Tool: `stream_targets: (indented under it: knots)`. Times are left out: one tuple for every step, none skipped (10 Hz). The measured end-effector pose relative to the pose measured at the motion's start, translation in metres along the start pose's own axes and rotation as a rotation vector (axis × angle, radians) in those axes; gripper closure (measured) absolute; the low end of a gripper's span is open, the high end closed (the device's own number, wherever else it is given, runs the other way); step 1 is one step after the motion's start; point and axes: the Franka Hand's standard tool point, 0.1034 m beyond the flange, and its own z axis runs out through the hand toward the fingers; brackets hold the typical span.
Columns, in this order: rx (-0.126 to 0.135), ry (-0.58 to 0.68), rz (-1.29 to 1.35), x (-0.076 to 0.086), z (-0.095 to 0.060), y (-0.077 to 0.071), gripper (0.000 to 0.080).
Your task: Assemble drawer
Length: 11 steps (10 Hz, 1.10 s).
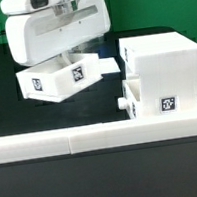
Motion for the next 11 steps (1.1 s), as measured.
stream_targets:
  knots:
    - [-0.015,-0.014,-0.083,0.006,-0.001,0.001,0.0754]
    - [-0.012,-0.018,-0.168,0.002,0.001,0.001,0.0754]
    - [-0.011,-0.020,-0.226,0.001,0.001,0.002,0.0754]
    - [-0.012,-0.023,-0.286,0.000,0.001,0.002,0.0754]
    - [-0.010,-0.026,-0.397,-0.001,0.002,0.003,0.0754]
    - [-0.005,-0.037,-0.544,-0.003,0.006,0.003,0.0754]
    - [-0.005,-0.053,-0.660,-0.002,0.009,0.002,0.0754]
    - [-0.005,-0.063,-0.732,-0.001,0.011,0.002,0.0754]
    - [-0.003,-0.066,-0.790,-0.003,0.011,0.003,0.0754]
    - [-0.003,-0.067,-0.789,-0.004,0.011,0.003,0.0754]
    - [-0.002,-0.067,-0.786,-0.004,0.012,0.003,0.0754]
